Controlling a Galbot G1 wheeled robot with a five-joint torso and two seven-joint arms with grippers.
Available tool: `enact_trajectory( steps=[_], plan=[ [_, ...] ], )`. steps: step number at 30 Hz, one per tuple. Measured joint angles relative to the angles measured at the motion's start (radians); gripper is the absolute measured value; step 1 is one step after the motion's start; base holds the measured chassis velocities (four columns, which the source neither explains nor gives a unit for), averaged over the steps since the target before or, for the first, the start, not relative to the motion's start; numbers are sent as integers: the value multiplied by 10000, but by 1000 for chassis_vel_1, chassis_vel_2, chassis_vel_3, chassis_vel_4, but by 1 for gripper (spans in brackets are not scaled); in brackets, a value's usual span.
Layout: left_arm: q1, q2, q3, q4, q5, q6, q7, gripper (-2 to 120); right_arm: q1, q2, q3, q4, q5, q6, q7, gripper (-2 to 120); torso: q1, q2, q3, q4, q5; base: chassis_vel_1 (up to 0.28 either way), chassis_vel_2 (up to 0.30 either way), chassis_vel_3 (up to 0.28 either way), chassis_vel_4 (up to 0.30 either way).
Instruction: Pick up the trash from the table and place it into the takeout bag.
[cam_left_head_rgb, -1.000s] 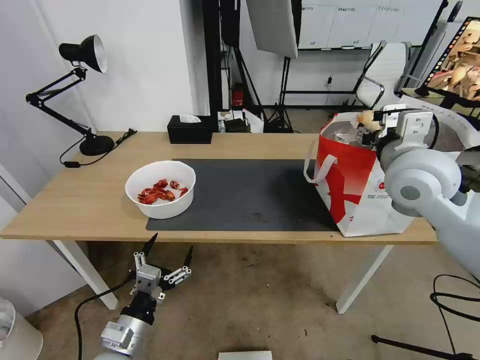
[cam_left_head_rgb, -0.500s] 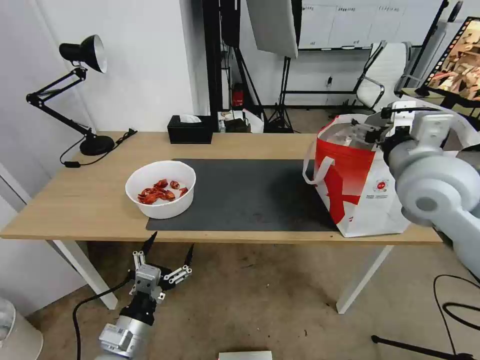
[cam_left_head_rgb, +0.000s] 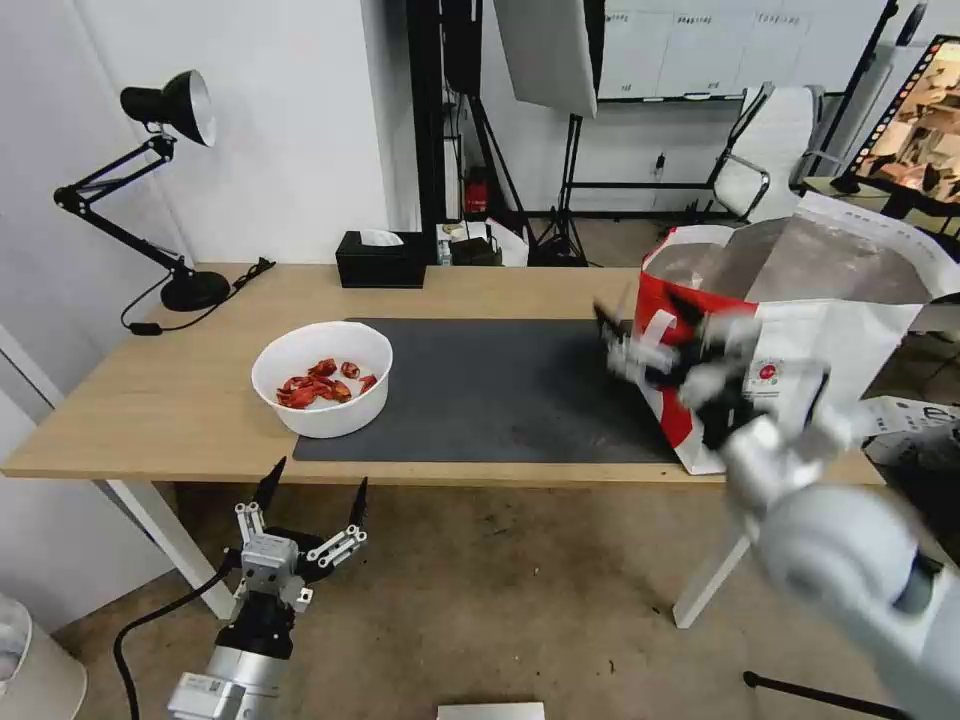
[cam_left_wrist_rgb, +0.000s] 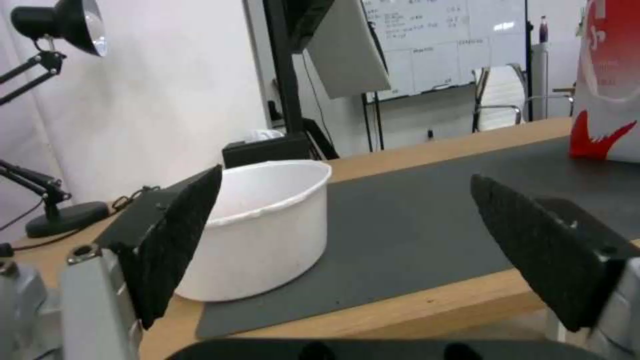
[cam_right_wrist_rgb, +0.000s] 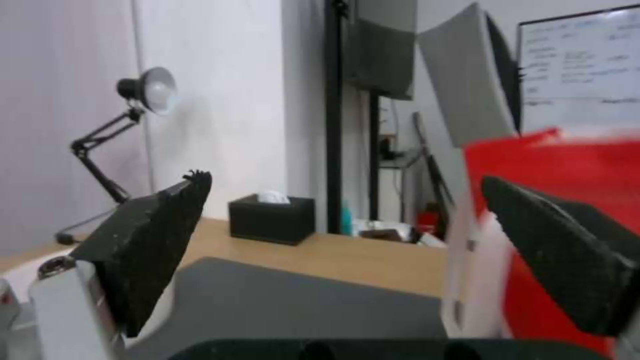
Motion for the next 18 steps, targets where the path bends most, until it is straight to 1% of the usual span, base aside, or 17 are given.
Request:
enact_trajectory(
  steps=[1,2,3,5,6,9,10,14,18],
  plan=[
    [-91,52,60,131,3,-3,-2,100,-1668,784,602,-290,-1087,663,-408,100,0,1,0,1,0,0,0,0,0],
    [-91,52,60,131,3,-3,-2,100,-1668,784,602,-290,-1087,663,-408,100,0,1,0,1,0,0,0,0,0],
    [-121,62,75,169,3,-3,-3,100,-1954,941,681,-371,-1268,751,-456,100,-1,0,0,0,-1,0,0,0,0],
    [-190,84,131,284,3,-3,-4,100,-3045,1504,785,-755,-1999,1036,-559,100,0,1,0,0,-2,0,0,0,0],
    [-190,84,131,284,3,-3,-4,100,-3045,1504,785,-755,-1999,1036,-559,100,0,1,0,0,-2,0,0,0,0],
    [-264,103,194,458,28,-3,-4,100,-3783,2100,618,-1297,-2598,1092,-542,100,-1,1,0,0,-1,0,0,0,0],
    [-264,103,194,458,28,-3,-4,100,-3783,2100,618,-1297,-2598,1092,-542,100,-1,1,0,0,-1,0,0,0,0],
    [-362,172,218,617,20,7,-4,100,-3958,2507,123,-1594,-2811,957,-214,100,-1,1,0,2,-2,0,0,0,0],
    [-402,245,215,663,-24,18,-5,100,-3877,2614,-127,-1609,-3007,772,31,100,-1,1,0,3,-2,0,0,0,0]
  ],
)
